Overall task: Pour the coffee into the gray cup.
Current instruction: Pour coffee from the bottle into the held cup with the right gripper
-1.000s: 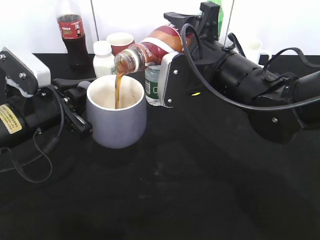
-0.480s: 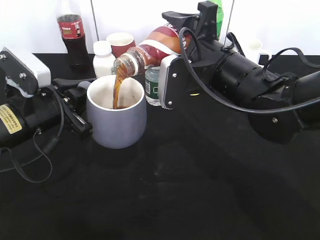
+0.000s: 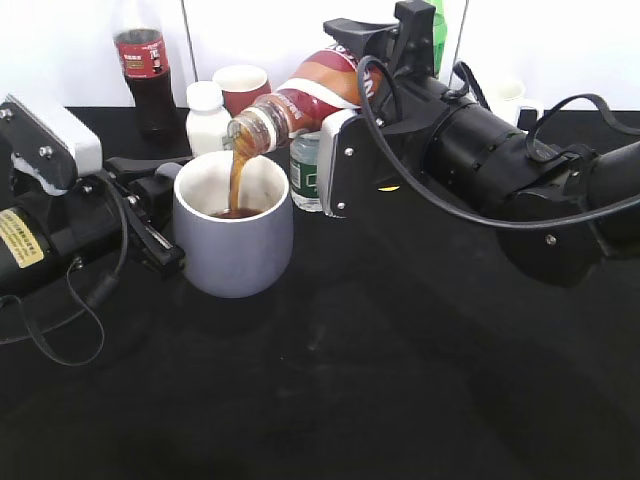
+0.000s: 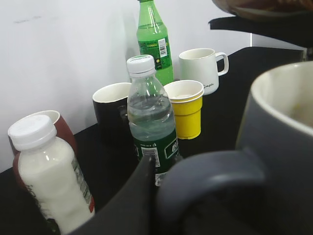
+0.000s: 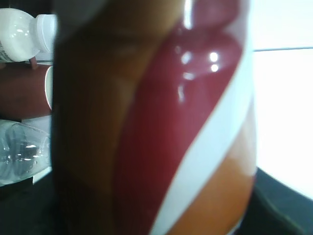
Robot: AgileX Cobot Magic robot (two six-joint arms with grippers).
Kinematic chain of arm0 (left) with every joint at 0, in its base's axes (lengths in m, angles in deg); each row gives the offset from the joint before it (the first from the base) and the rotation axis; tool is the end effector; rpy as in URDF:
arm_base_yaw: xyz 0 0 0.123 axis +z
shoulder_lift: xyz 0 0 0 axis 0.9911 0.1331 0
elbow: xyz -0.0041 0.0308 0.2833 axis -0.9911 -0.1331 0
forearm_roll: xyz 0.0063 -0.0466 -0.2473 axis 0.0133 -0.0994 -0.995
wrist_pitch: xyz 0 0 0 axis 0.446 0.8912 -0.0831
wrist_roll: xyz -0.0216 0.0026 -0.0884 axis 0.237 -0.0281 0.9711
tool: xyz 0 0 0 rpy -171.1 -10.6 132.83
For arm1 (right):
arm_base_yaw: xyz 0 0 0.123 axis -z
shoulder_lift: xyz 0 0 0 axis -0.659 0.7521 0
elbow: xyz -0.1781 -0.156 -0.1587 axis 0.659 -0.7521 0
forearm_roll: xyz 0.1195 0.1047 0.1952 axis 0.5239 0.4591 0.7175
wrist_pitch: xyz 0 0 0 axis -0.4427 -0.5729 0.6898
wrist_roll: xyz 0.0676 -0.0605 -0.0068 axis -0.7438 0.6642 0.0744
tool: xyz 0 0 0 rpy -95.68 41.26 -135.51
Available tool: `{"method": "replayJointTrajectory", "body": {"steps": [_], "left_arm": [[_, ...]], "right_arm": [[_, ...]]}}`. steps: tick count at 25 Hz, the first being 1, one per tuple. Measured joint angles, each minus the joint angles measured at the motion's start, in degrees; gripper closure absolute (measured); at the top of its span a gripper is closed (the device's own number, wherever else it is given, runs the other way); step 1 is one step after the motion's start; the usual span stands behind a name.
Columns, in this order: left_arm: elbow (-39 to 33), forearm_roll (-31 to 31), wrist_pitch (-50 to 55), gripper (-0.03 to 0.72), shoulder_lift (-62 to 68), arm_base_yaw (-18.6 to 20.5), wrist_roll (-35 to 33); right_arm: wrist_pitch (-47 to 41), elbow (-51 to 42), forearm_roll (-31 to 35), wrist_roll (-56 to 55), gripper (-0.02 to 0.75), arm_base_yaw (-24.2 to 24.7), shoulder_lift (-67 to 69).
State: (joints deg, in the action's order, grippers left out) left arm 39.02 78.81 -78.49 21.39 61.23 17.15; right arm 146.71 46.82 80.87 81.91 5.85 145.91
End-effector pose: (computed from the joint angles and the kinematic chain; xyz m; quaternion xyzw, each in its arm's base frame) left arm 0.2490 -0.1297 0.1672 0.3278 0.6664 -0.1755 0.6462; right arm 0.2970 0.2128 0.2077 -0.5945 0.3175 -0.3185 0.6666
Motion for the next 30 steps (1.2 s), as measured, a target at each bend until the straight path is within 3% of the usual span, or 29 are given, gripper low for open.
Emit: {"method": "replayJointTrajectory", "body": {"steps": [30], "left_arm": [[0.0, 0.2, 0.3, 0.627, 0.5, 0.0, -0.2]], "right_arm": [[0.3, 0.0, -0.6, 2.7, 0.228, 0.0, 0.0]]}}
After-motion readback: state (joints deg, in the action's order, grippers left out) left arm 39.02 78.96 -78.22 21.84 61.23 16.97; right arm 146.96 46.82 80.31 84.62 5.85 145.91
